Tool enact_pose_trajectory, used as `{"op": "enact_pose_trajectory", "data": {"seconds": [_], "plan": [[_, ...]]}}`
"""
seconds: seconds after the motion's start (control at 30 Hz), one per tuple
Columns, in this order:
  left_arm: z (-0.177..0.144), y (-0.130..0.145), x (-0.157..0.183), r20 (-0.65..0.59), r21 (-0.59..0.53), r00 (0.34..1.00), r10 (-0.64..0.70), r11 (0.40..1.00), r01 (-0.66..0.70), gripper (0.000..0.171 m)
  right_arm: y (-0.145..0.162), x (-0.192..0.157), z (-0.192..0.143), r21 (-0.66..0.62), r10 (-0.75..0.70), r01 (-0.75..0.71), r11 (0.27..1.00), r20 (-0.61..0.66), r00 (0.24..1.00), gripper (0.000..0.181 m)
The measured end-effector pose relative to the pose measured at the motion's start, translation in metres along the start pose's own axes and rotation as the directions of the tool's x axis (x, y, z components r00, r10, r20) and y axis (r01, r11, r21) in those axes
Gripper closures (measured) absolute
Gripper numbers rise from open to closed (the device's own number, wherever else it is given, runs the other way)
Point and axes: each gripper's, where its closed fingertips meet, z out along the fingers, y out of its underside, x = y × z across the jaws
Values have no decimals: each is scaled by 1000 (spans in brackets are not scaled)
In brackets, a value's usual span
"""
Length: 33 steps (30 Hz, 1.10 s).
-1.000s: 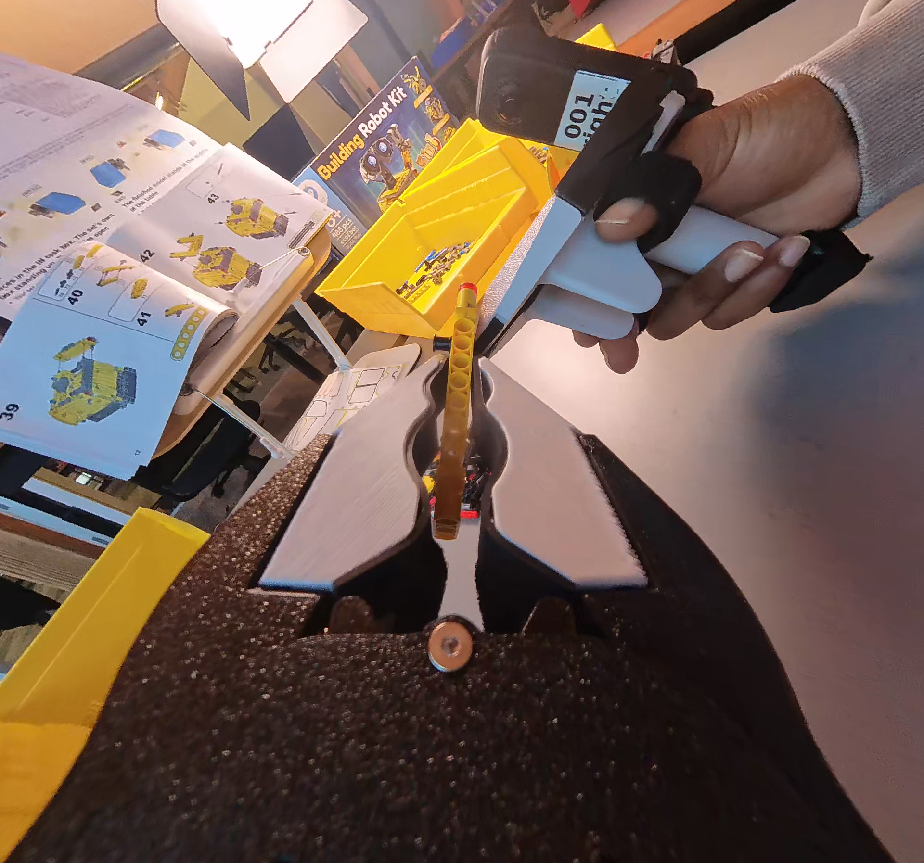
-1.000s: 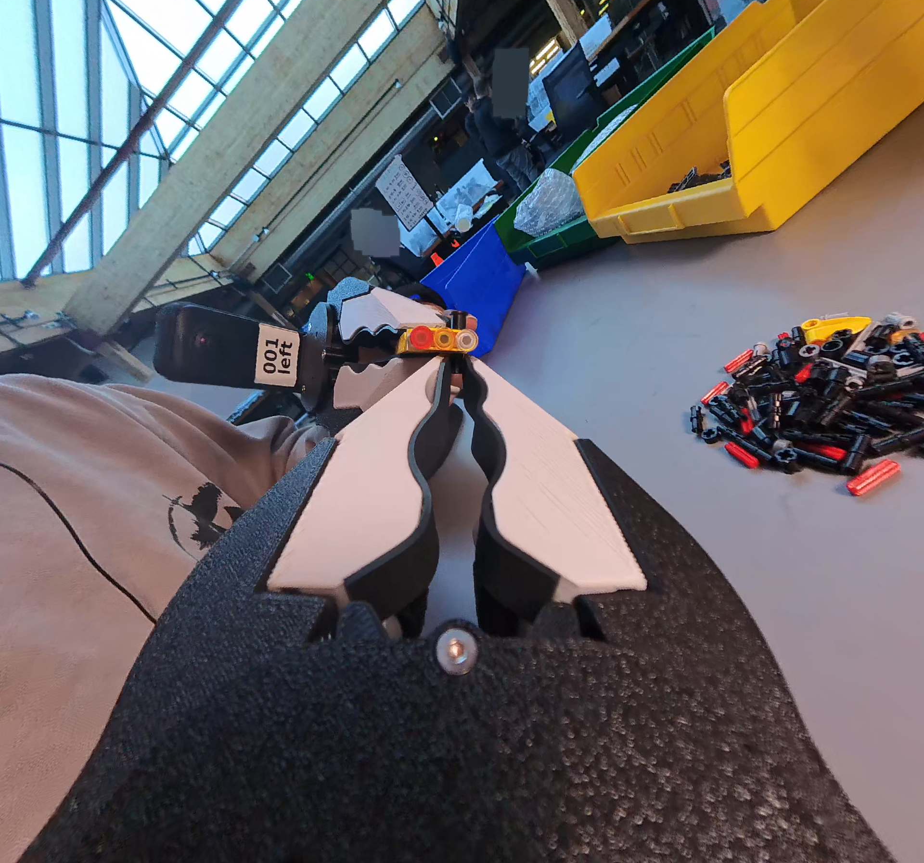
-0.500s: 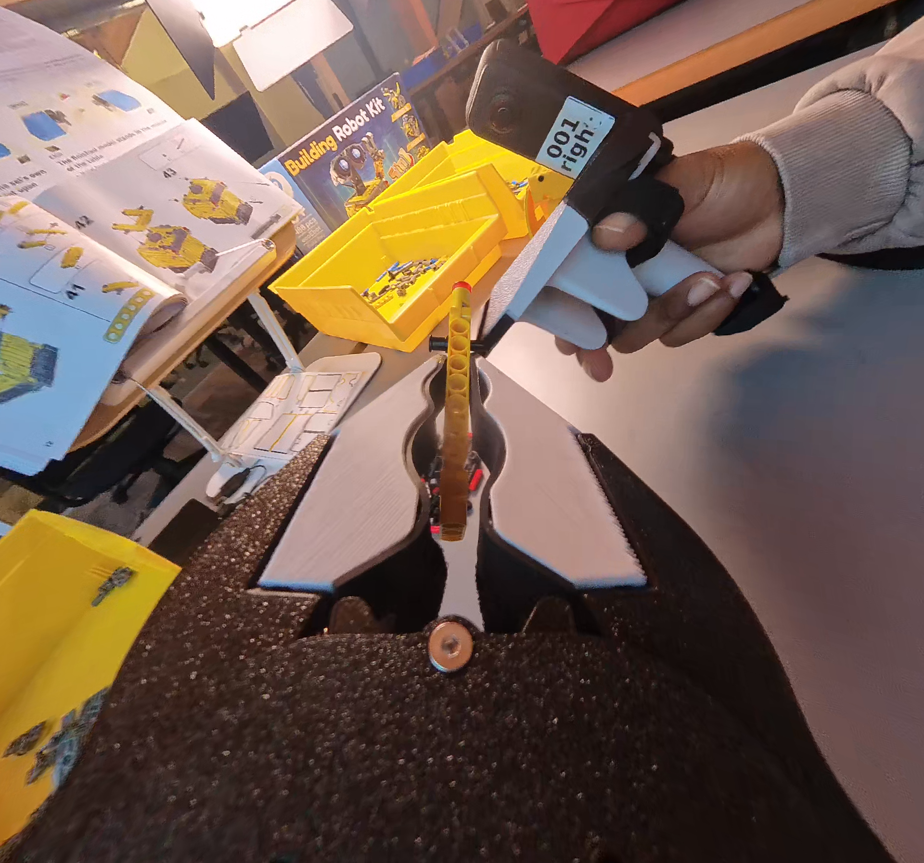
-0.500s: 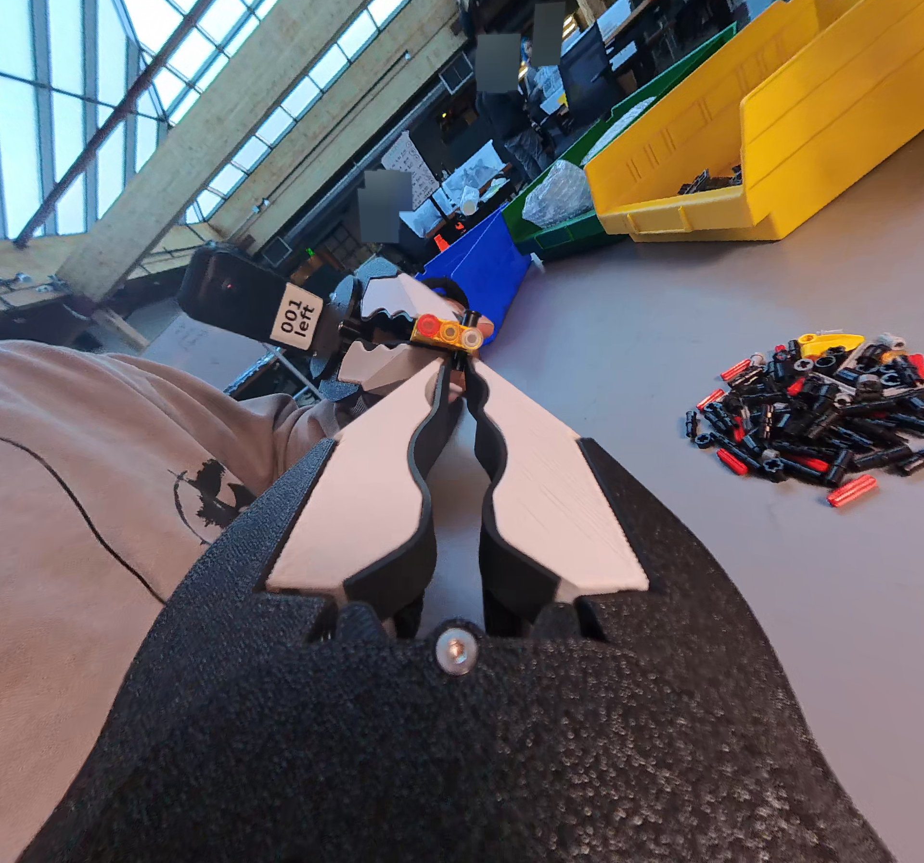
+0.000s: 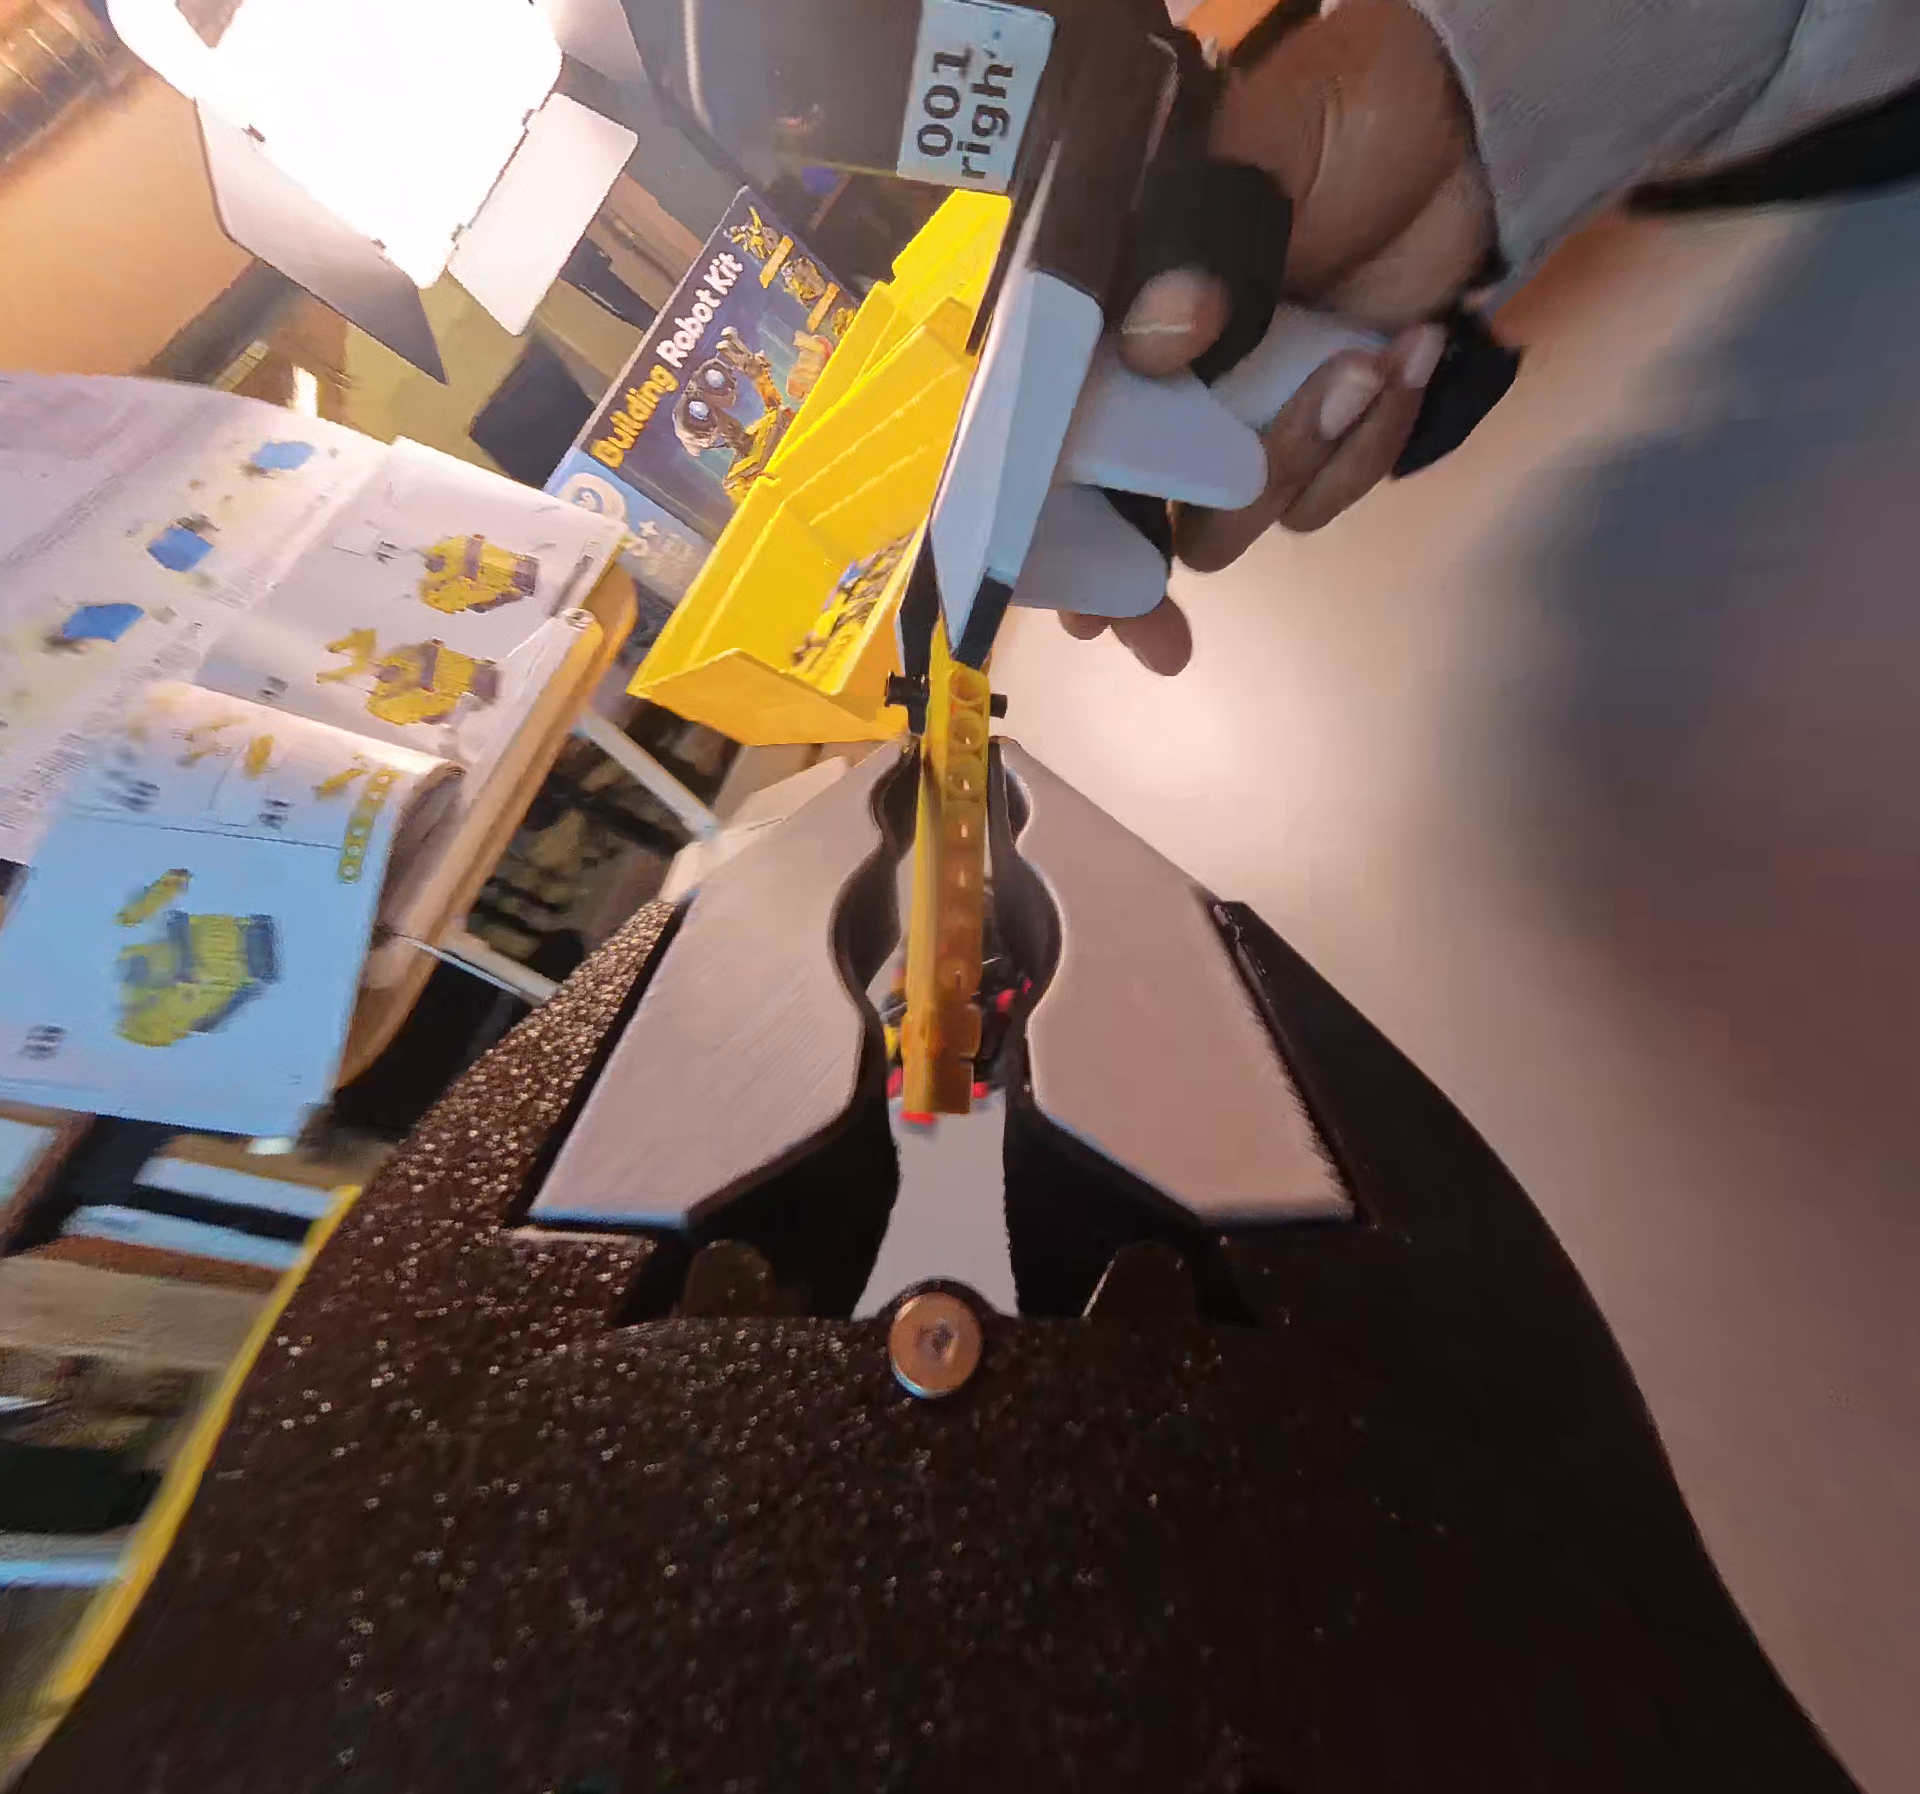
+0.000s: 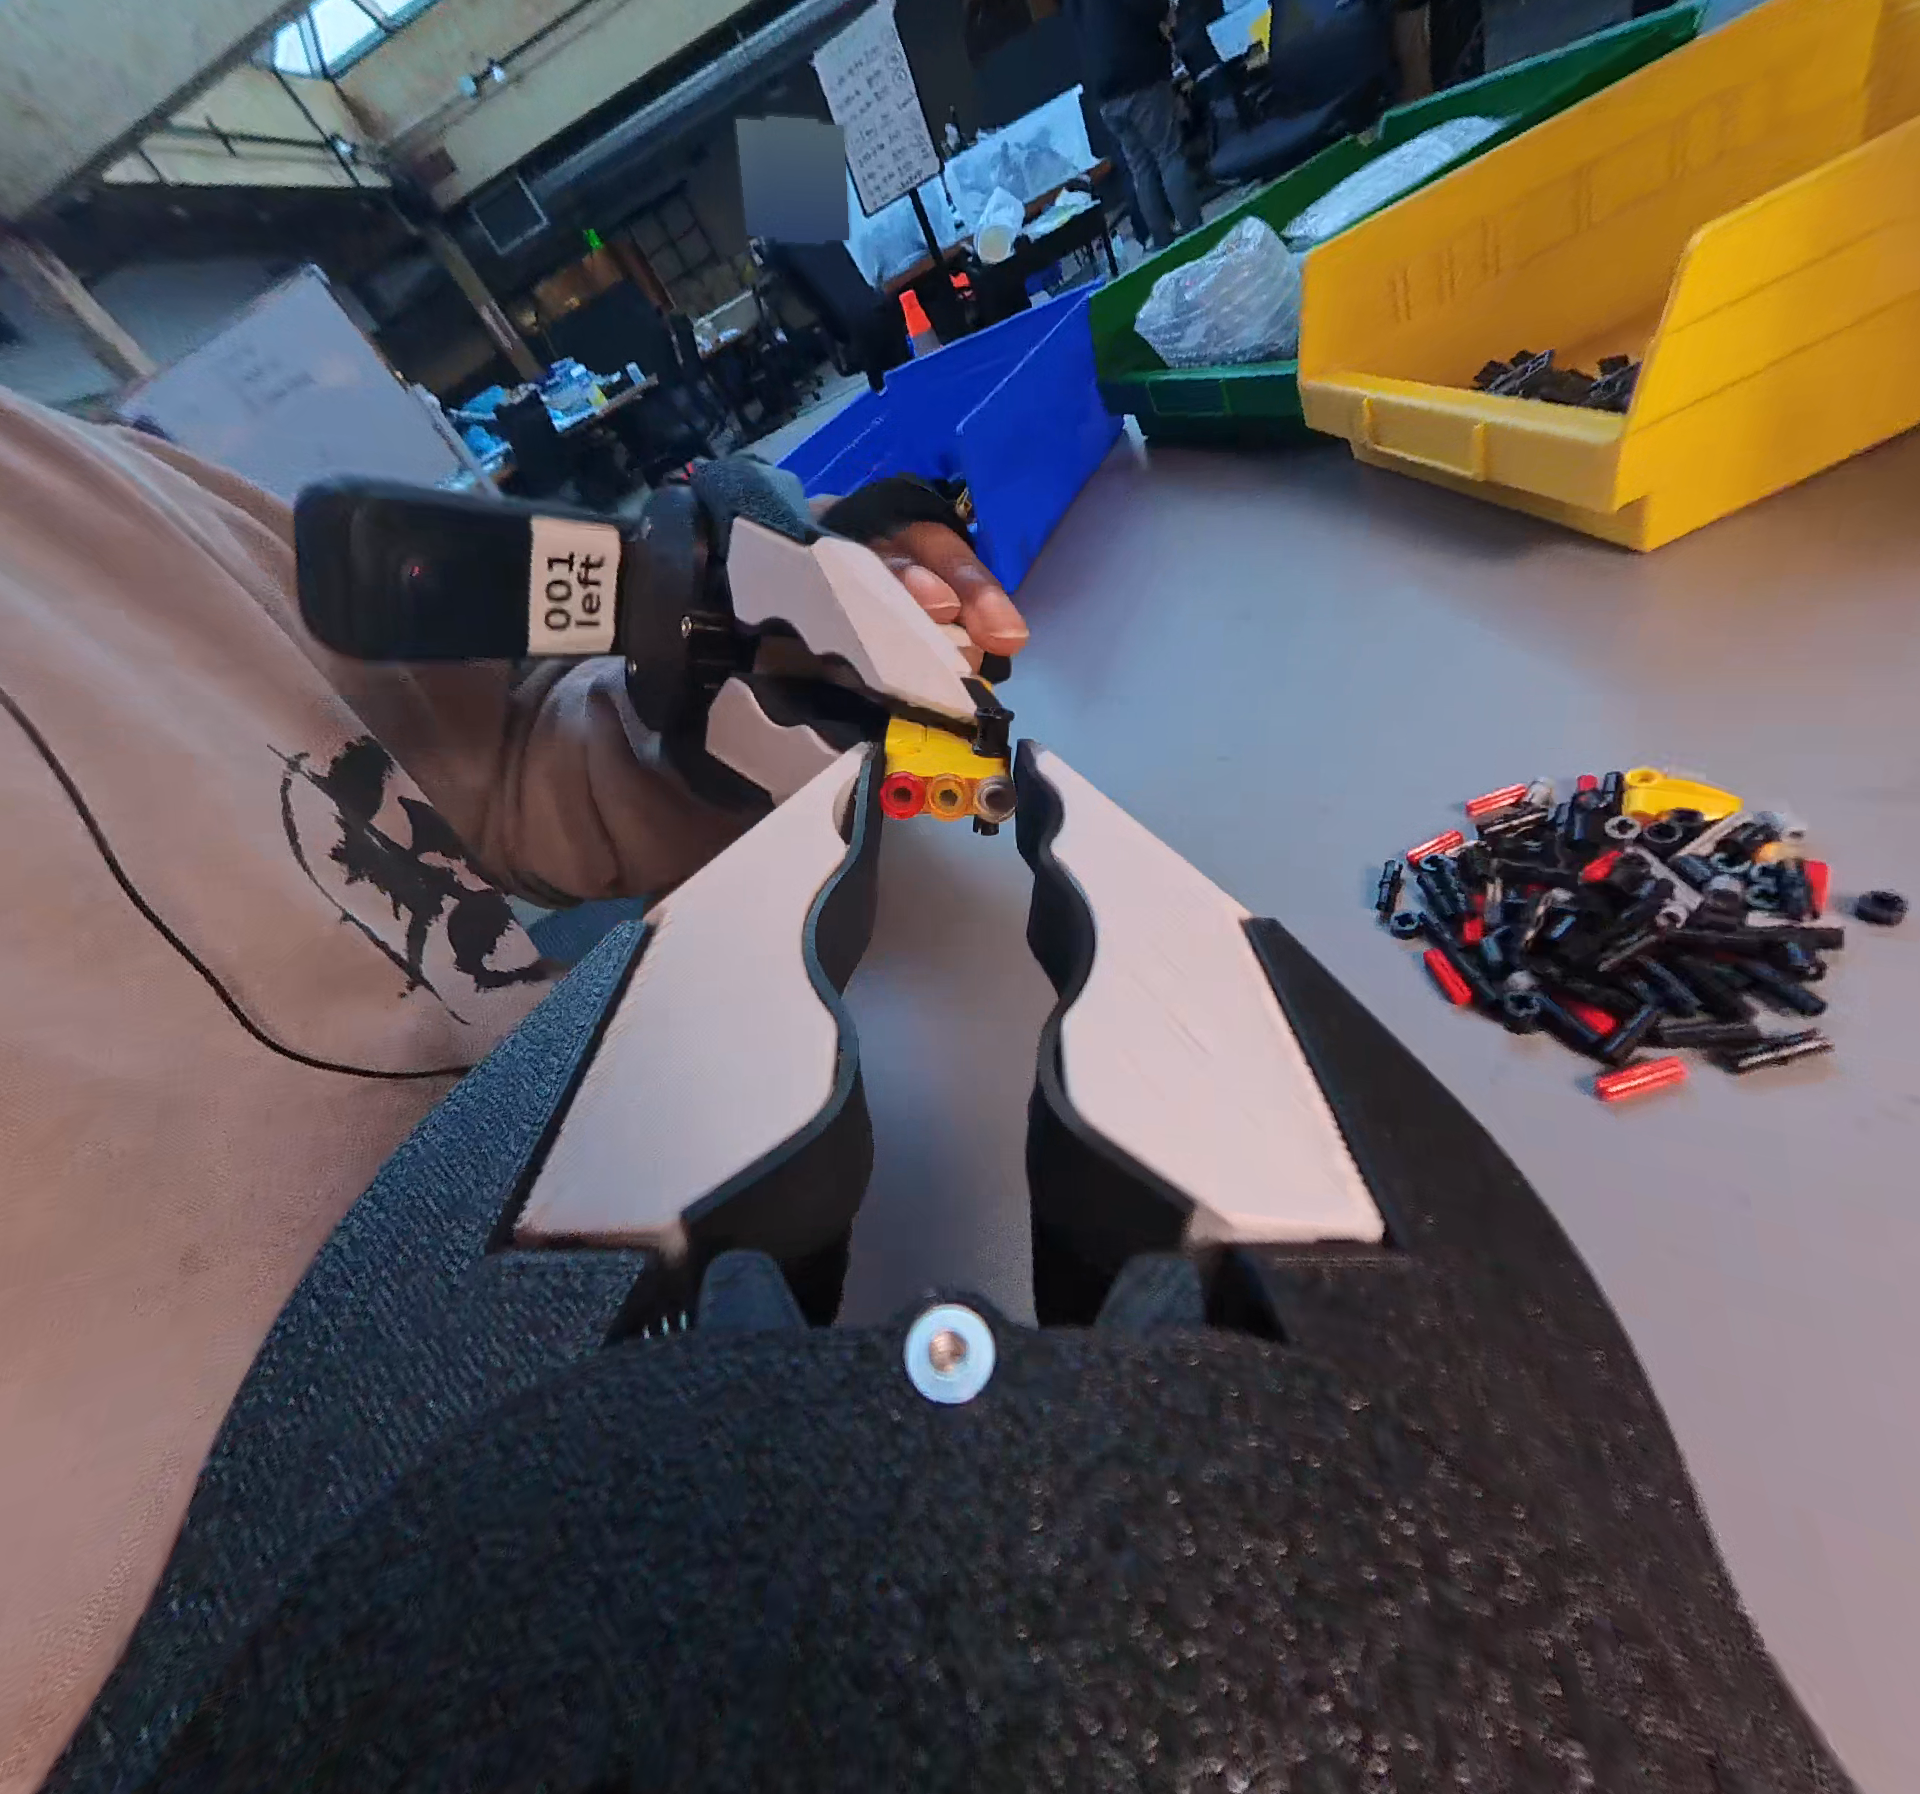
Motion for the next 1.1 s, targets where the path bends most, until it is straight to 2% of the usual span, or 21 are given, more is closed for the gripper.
{"op": "enact_pose_trajectory", "data": {"seconds": [0.07, 0.1, 0.13, 0.17, 0.23, 0.3, 0.33, 0.37, 0.4, 0.47, 0.5, 0.53, 0.57, 0.63, 0.7, 0.73, 0.77, 0.83, 0.93, 0.97, 1.1], "plan": [[-4, -6, -3, -102, 67, 961, -257, 962, 265, 136, -5, -2, -6, 9, -121, 121, 993, -19, 992, 157], [-7, -9, -9, -165, 95, 901, -402, 903, 420, 123, -10, -3, -10, 18, -190, 191, 981, -34, 981, 157], [-11, -12, -16, -237, 110, 808, -539, 812, 573, 118, -14, -6, -14, 26, -272, 273, 962, -49, 961, 157], [-15, -15, -22, -322, 108, 684, -655, 692, 713, 118, -17, -11, -17, 28, -351, 353, 935, -56, 935, 157], [-18, -12, -24, -474, 4, 383, -793, 433, 901, 118, -17, -21, -18, 12, -476, 477, 879, -58, 878, 157], [-26, -23, -10, -640, -160, 81, -764, 236, 958, 121, -17, -31, -16, 7, -565, 566, 824, -56, 823, 157], [-29, -29, -3, -689, -227, -30, -724, 176, 958, 126, -17, -35, -14, 5, -602, 603, 797, -59, 796, 157], [-31, -35, 1, -719, -273, -107, -687, 137, 952, 133, -15, -39, -13, 0, -632, 633, 774, -55, 773, 157], [-32, -39, 2, -732, -296, -154, -664, 106, 949, 144, -12, -42, -12, -14, -655, 655, 756, -43, 755, 157], [-29, -41, 4, -731, -313, -194, -654, 68, 947, 161, -6, -42, -10, -54, -692, 690, 722, -38, 721, 157], [-28, -40, 5, -724, -311, -187, -663, 72, 948, 161, -4, -41, -10, -68, -704, 701, 710, -44, 709, 157], [-25, -37, 4, -710, -290, -151, -688, 90, 953, 162, -3, -37, -10, -88, -706, 701, 708, -56, 706, 157], [-22, -31, 2, -684, -251, -84, -725, 125, 960, 165, -1, -28, -10, -123, -703, 693, 710, -84, 706, 156], [-13, -17, -2, -582, -163, 119, -805, 258, 952, 166, -1, -6, -13, -179, -686, 663, 727, -174, 706, 157], [-6, -2, -6, -442, -90, 361, -822, 441, 893, 166, -4, 12, -16, -186, -615, 587, 788, -251, 747, 154], [-3, 3, -7, -378, -75, 455, -806, 517, 853, 165, -8, 17, -17, -169, -580, 556, 814, -286, 762, 153], [-2, 6, -8, -331, -65, 519, -788, 567, 821, 166, -12, 19, -17, -156, -560, 540, 827, -317, 766, 153], [2, 10, -9, -257, -60, 592, -764, 623, 780, 166, -13, 23, -15, -184, -578, 551, 814, -359, 733, 154], [8, 23, -14, -105, -74, 720, -686, 727, 682, 165, -11, 37, -16, -296, -652, 587, 754, -452, 609, 164], [8, 26, -16, -62, -75, 757, -651, 759, 647, 165, -10, 39, -16, -289, -628, 564, 774, -467, 622, 165], [9, 25, -20, 41, -74, 869, -493, 866, 494, 166, 2, 38, -2, -130, -353, 330, 935, -430, 831, 164]]}}
